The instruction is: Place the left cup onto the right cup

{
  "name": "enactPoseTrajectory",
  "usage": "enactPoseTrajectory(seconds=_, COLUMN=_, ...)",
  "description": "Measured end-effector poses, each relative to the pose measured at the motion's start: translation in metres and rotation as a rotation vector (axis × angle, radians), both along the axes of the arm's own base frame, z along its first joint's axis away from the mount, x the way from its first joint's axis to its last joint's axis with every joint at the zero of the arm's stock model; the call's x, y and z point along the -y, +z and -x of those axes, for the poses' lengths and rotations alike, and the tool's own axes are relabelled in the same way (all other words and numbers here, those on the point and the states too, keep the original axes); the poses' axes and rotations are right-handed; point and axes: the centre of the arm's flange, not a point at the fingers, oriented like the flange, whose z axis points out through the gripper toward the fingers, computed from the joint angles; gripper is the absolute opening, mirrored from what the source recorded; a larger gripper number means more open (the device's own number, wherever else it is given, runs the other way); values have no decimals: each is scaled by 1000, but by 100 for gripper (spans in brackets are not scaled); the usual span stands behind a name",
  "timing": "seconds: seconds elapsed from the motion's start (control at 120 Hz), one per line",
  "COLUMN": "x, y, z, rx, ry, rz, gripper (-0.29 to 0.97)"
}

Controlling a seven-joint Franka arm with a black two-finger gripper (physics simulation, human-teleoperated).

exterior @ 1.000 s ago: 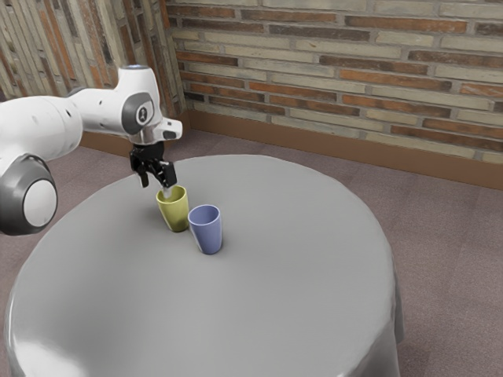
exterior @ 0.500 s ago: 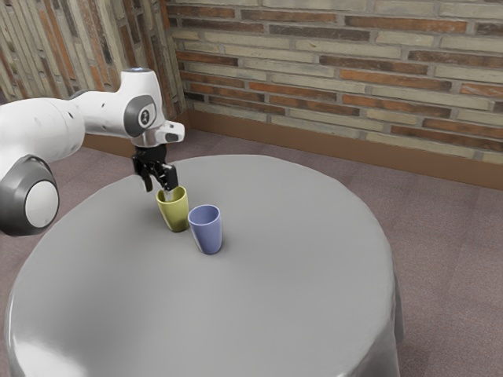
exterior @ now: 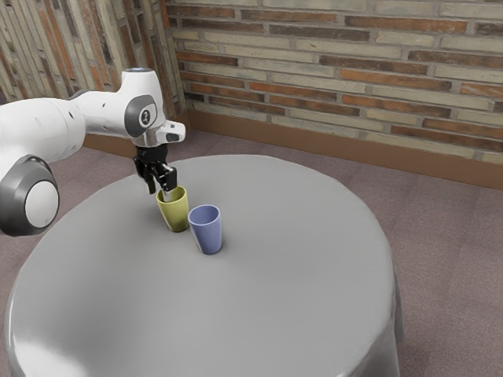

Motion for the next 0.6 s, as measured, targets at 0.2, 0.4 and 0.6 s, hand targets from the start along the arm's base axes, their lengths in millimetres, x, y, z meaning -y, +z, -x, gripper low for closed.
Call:
enactPoseTrajectory(seconds=0.2, x=4, y=-1, z=-1, rx=0, ry=-4, rz=5, gripper=30)
enactPoseTrajectory(seconds=0.4, x=5, y=-3, z=-1, rx=-1, ry=-4, rz=7, gripper=25)
enactPoseTrajectory(seconds=0.6, x=4, y=-3, z=-1, rx=-1, ry=-1, rz=6, gripper=19)
